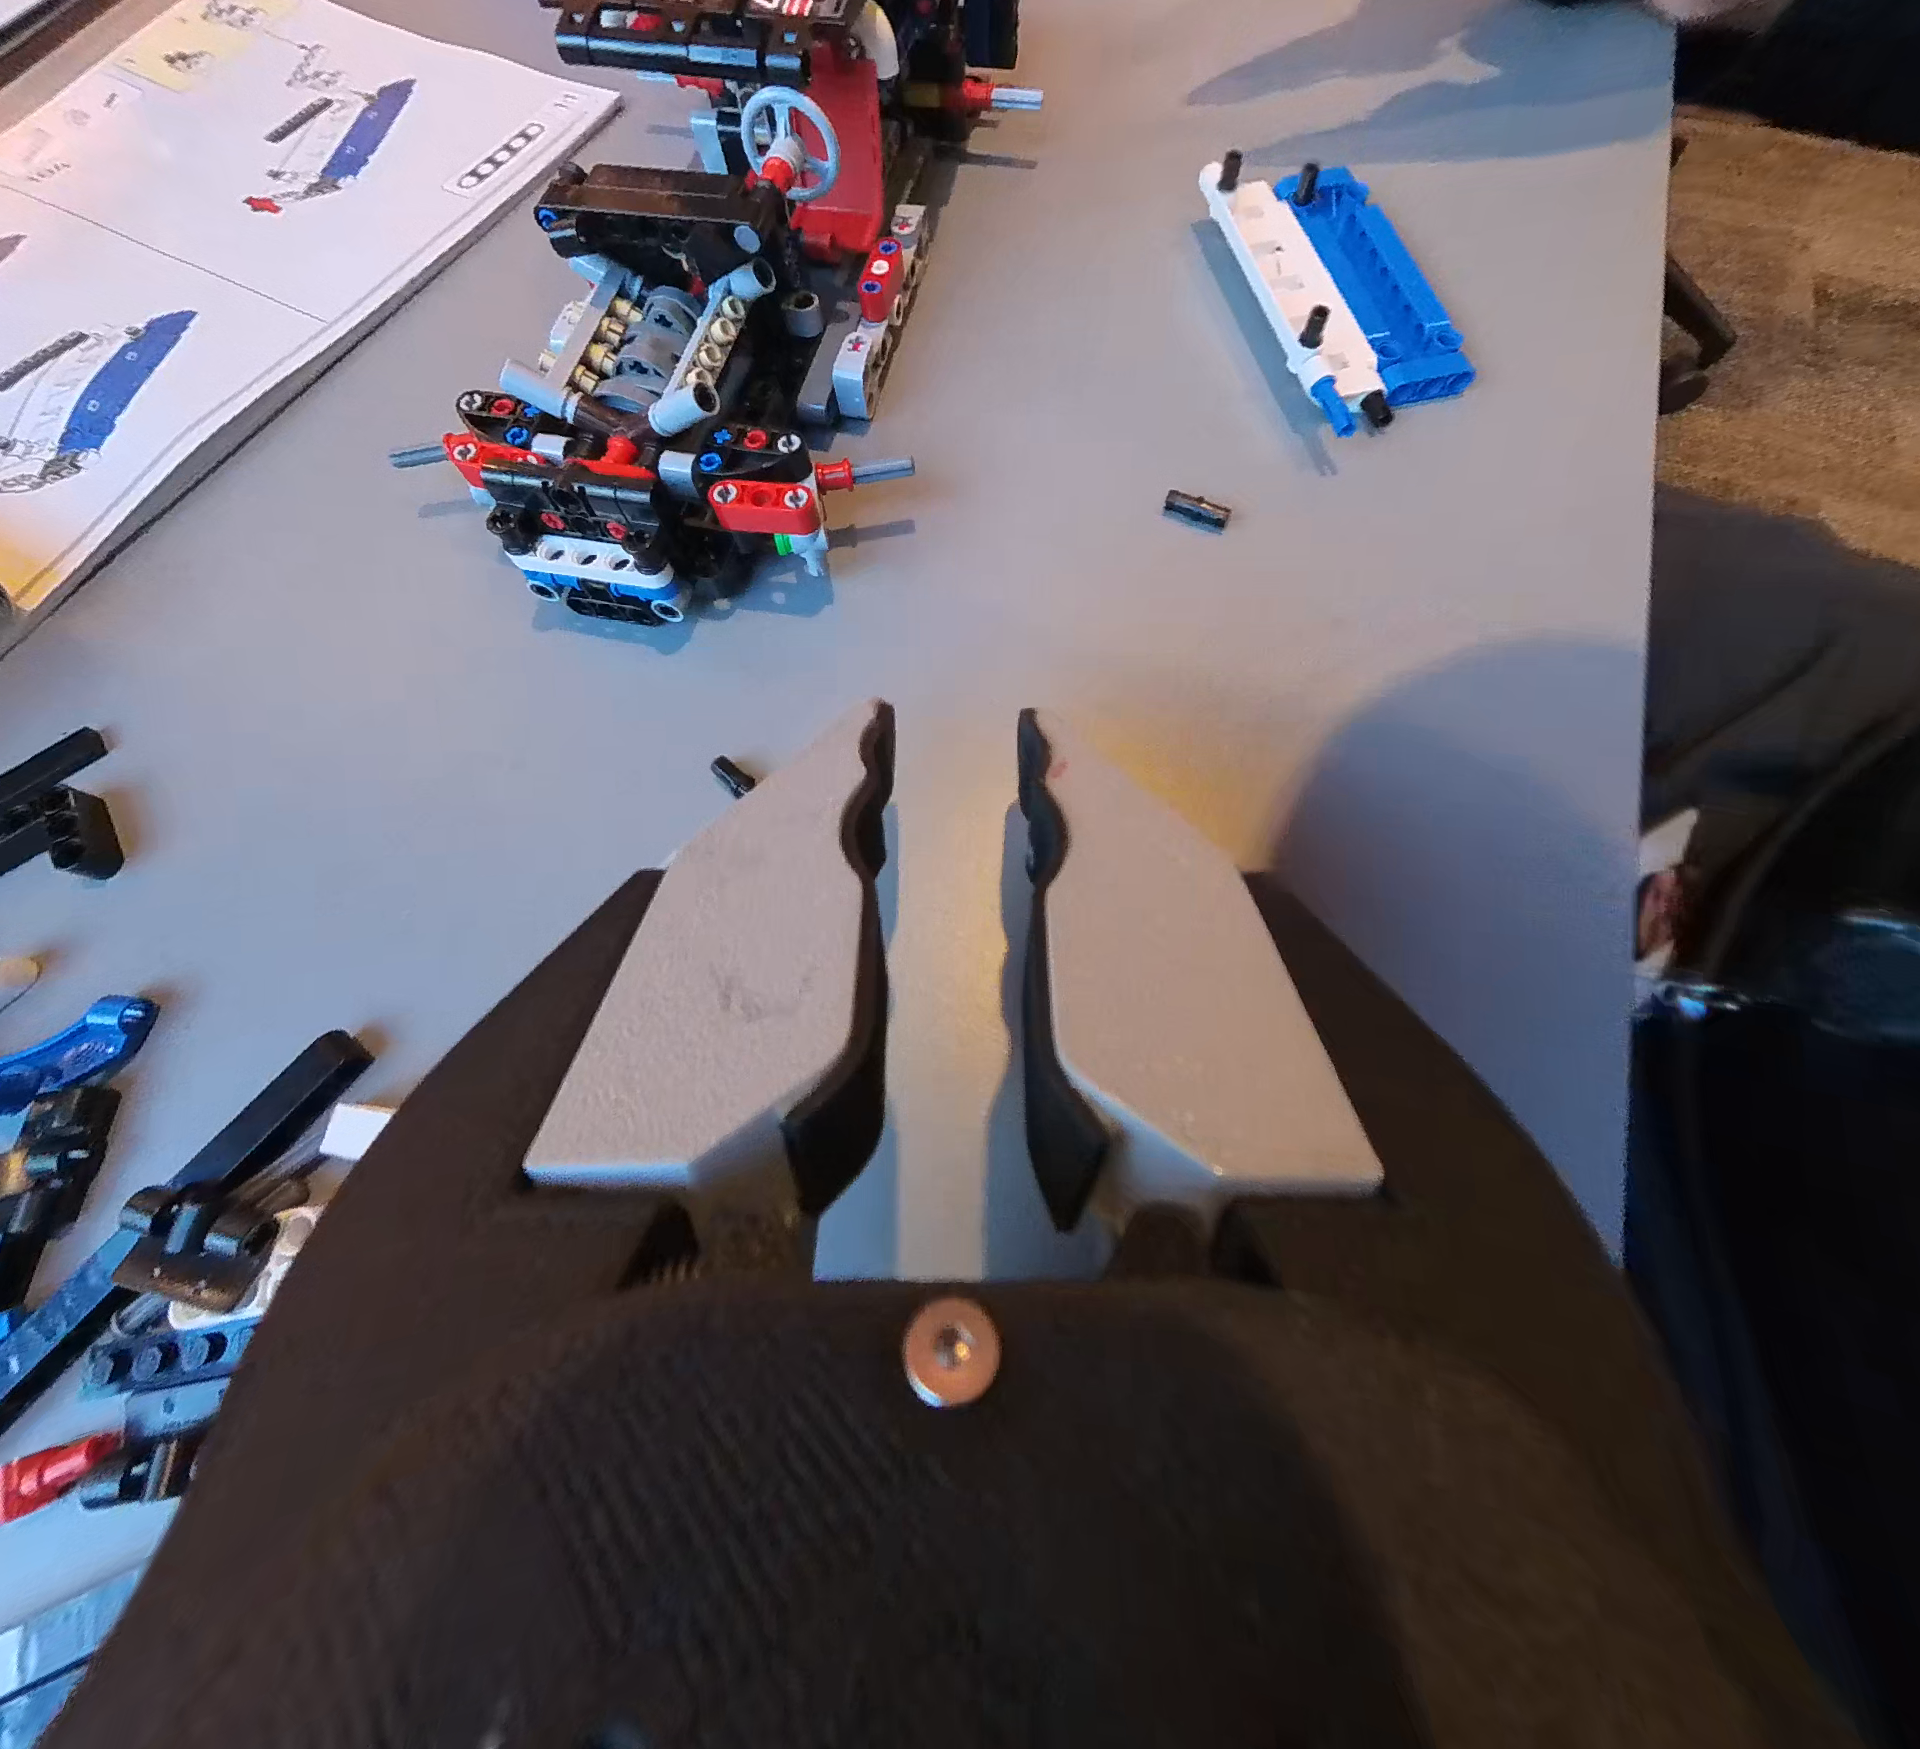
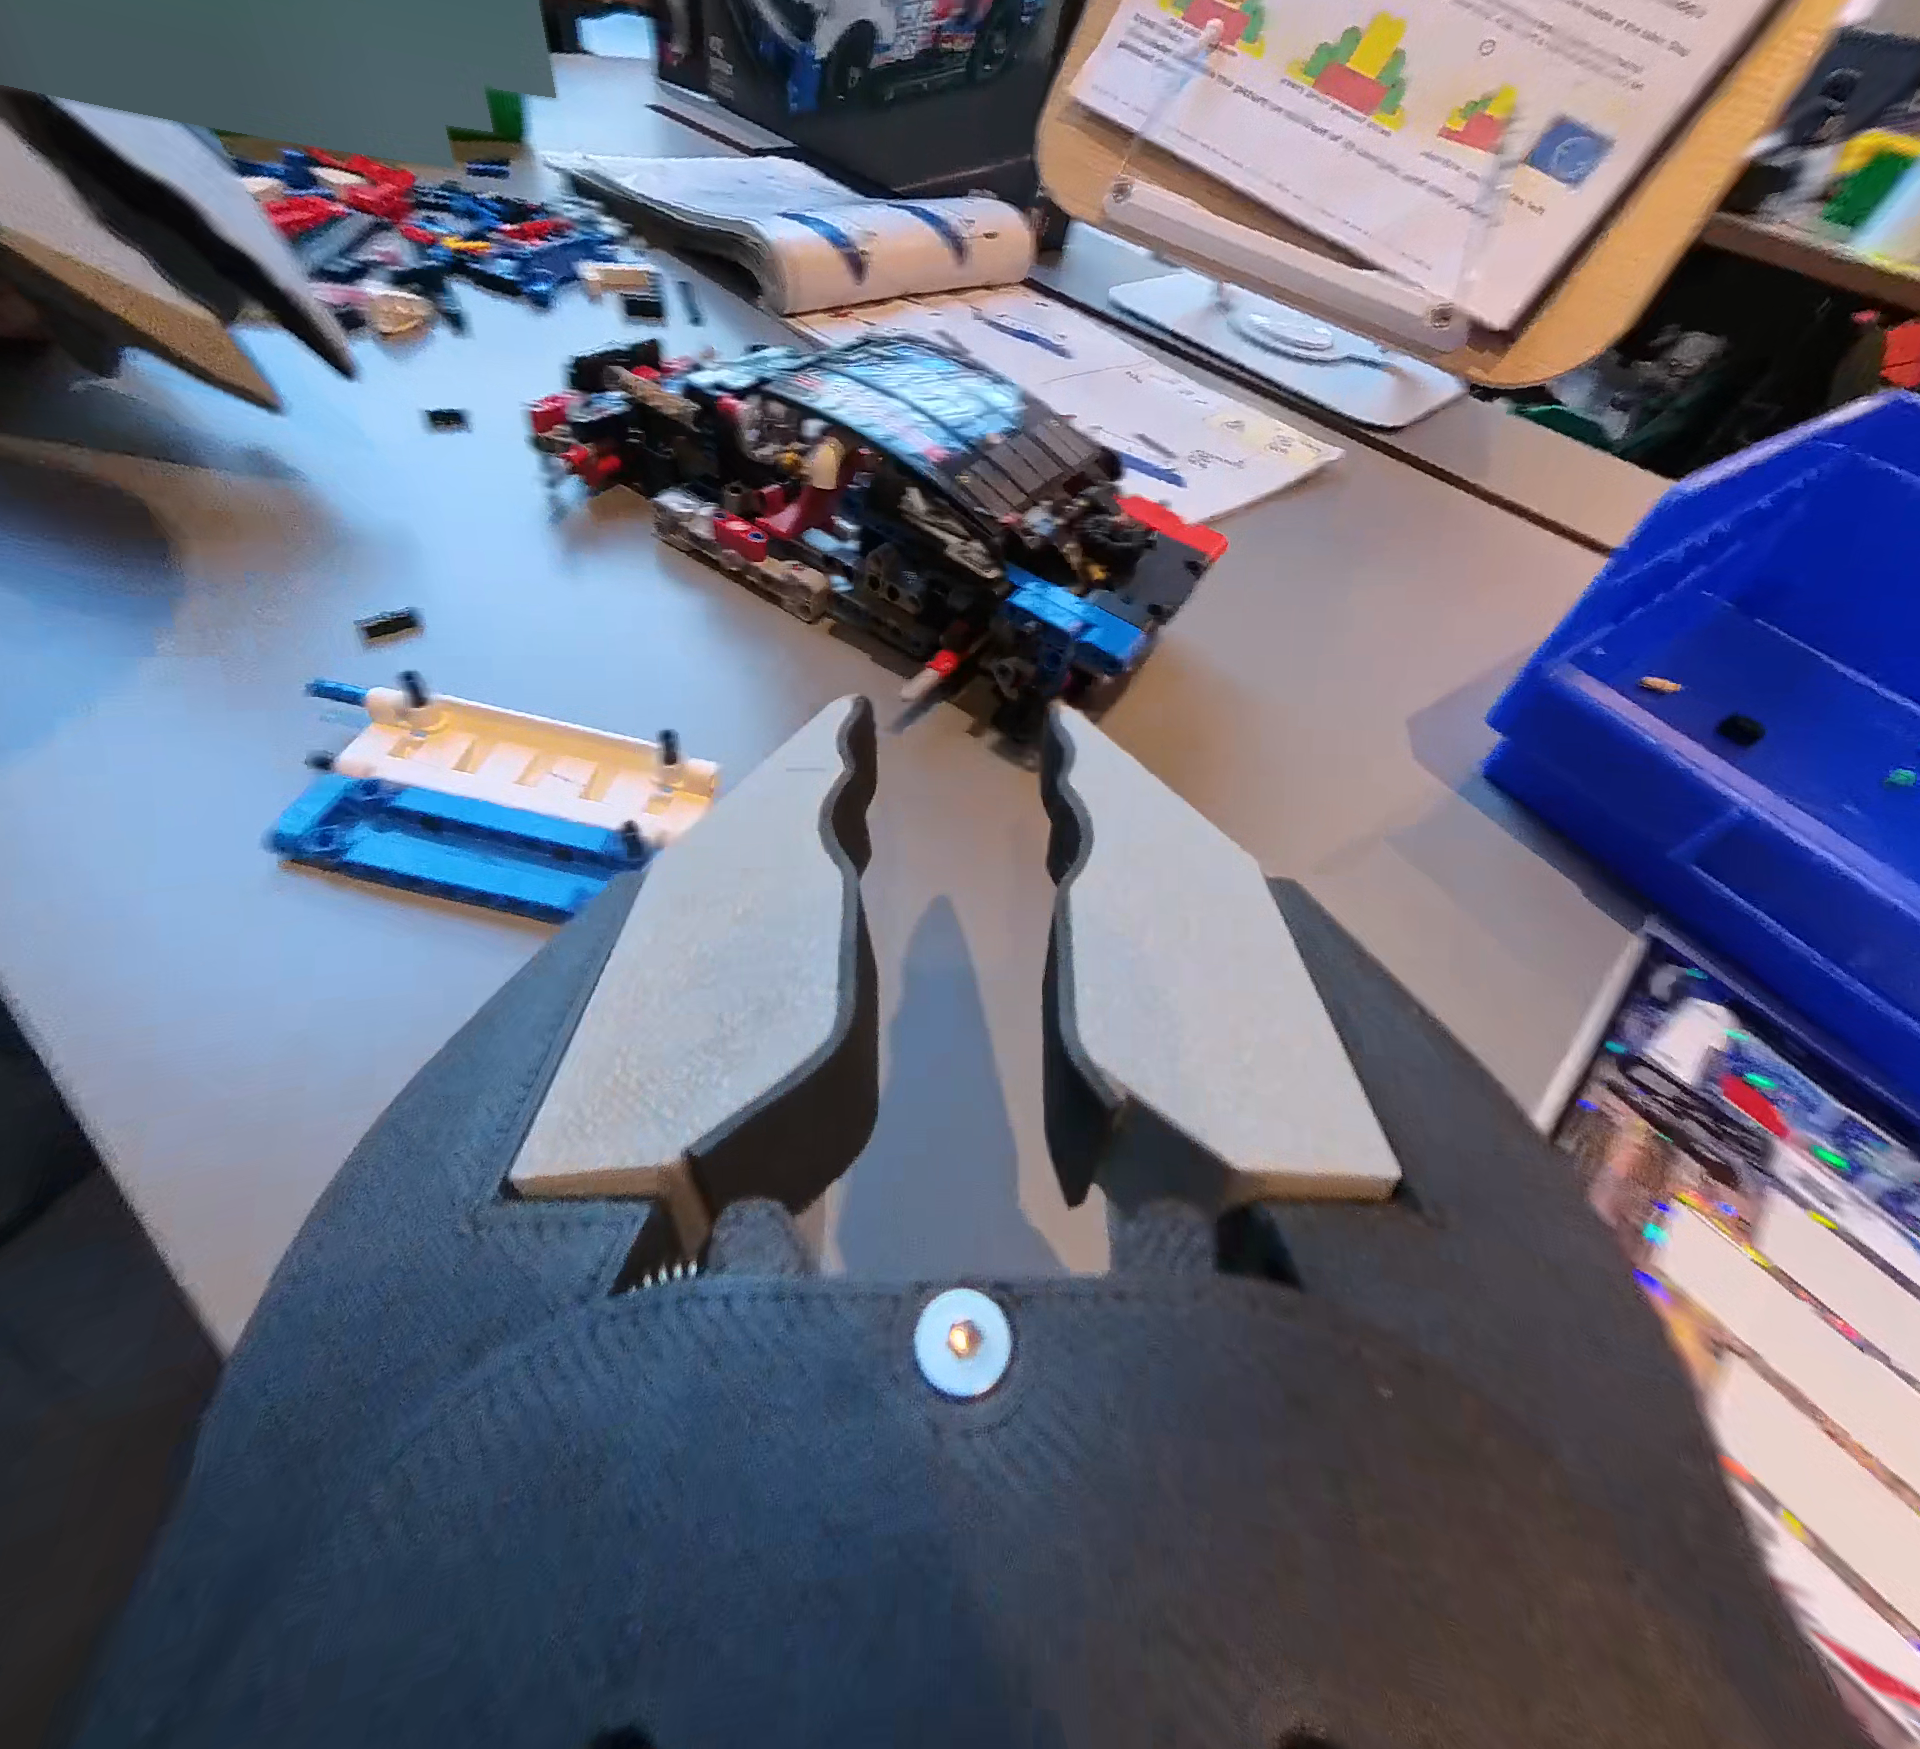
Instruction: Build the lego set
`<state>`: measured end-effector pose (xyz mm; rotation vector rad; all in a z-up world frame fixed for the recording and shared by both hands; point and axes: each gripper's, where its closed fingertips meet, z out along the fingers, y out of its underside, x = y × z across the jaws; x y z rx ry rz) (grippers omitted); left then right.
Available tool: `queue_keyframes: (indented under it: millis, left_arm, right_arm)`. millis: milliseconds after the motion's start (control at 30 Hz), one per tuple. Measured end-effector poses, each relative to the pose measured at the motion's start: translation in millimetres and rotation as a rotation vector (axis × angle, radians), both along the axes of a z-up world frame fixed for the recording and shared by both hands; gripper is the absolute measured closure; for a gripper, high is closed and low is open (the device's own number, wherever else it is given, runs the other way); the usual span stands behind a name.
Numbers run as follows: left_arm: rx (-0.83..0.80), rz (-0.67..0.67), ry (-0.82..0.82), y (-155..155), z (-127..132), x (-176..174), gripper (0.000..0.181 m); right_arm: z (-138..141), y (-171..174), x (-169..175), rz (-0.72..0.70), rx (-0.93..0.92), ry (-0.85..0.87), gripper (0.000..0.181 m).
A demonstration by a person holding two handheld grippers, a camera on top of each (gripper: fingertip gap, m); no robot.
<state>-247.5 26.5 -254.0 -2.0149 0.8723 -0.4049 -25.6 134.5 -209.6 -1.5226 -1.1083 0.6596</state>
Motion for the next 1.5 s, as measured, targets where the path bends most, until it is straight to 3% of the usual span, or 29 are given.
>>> queue_keyframes:
  millis: [100, 367, 533, 667, 1033, 1267, 1400, 1500]
  left_arm:
    - [0.006, 0.0, 0.033, 0, -3, 1, 0.161]
    - [-0.026, -0.013, 0.11, 0, -15, 5, 0.161]
    - [-0.15, -0.144, 0.027, -8, -18, 44, 0.161]
    - [-0.196, -0.199, 0.06, -3, -25, 65, 0.157]
    - [-0.249, -0.355, 0.079, 3, -25, 88, 0.156]
    - [-0.263, -0.378, 0.06, -1, -24, 109, 0.154]
    - [-0.24, -0.358, 0.081, -8, -17, 92, 0.152]
    - [-0.232, -0.311, 0.134, -7, -18, 70, 0.15]
  right_arm:
    - [-6, -31, -15, 0.16, -0.128, -0.01, 0.15]
    - [-63, -79, -25, 0.353, -0.197, -0.394, 0.153]
    - [-67, -55, -36, 0.318, -0.164, -0.424, 0.156]
    - [-68, -28, -40, 0.266, -0.153, -0.446, 0.155]
    - [-53, -36, -38, 0.313, -0.096, -0.474, 0.155]
    - [-59, 31, -36, 0.099, -0.063, -0.547, 0.159]
    - [-38, 6, -46, 0.143, -0.045, -0.452, 0.159]
    - [-42, -22, -48, 0.176, -0.071, -0.45, 0.158]
